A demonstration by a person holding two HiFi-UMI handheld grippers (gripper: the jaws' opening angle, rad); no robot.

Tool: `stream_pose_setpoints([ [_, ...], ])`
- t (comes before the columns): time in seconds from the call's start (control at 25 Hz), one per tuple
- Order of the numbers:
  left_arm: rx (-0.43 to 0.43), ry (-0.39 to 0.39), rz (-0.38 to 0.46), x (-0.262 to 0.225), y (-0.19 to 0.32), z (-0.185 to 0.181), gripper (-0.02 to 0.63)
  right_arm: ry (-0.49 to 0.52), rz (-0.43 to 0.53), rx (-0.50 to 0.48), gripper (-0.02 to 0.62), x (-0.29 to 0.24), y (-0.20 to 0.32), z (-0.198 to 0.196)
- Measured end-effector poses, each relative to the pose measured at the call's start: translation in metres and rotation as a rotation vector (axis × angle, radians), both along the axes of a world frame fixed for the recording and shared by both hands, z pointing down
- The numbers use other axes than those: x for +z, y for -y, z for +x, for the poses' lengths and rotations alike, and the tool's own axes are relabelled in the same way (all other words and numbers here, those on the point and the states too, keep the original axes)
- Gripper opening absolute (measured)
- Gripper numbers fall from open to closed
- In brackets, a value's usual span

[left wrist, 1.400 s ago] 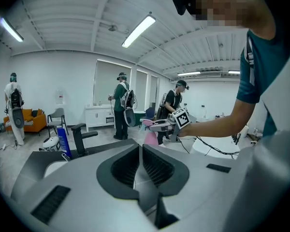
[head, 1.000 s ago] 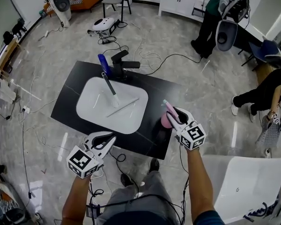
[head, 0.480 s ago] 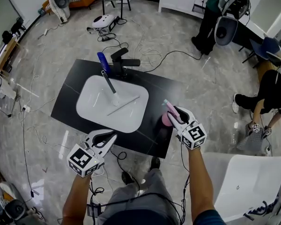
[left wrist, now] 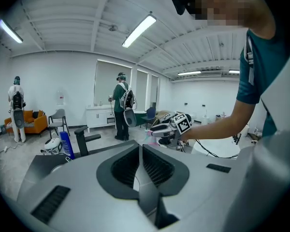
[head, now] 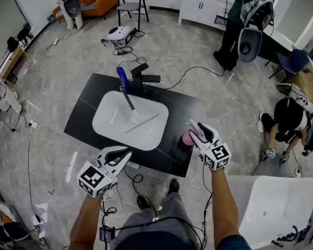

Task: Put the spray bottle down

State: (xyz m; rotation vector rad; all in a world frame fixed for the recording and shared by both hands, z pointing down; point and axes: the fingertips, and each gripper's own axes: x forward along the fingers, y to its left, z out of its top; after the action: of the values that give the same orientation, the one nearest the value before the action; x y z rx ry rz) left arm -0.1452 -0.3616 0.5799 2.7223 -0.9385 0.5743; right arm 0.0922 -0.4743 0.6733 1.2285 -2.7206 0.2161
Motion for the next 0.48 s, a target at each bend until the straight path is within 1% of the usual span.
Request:
stream_pose_setpoints([
  [0.12,-0.007,-0.003,0.025,-0.019,-0.011,-0.009,0.005,-0.007,0.038,0.087,0.207,-0.031,-0.004,0.011],
  [0.2,-0.013,-0.009,0.045,-0.035,-0.014,-0.016,0.005,-0.001,0.071,0.132,0.204,-0.064,-0.009,0.013],
  [0.24,-0.016,-0.012,0.056,-0.045,-0.017,-0.020,0.005,0.007,0.088,0.140,0.180,-0.083,-0.015,0.012],
  [0.32,-0.019,-0.018,0.076,-0.063,-0.023,-0.025,0.006,0.036,0.120,0.124,0.095,-0.124,-0.034,0.003],
  [0.4,-0.021,-0.023,0.096,-0.081,-0.033,-0.030,0.005,0.053,0.139,0.072,0.021,-0.163,-0.060,-0.012],
  [0.48,-0.022,-0.028,0.115,-0.098,-0.044,-0.035,0.005,0.031,0.130,0.017,0.009,-0.192,-0.086,-0.031],
])
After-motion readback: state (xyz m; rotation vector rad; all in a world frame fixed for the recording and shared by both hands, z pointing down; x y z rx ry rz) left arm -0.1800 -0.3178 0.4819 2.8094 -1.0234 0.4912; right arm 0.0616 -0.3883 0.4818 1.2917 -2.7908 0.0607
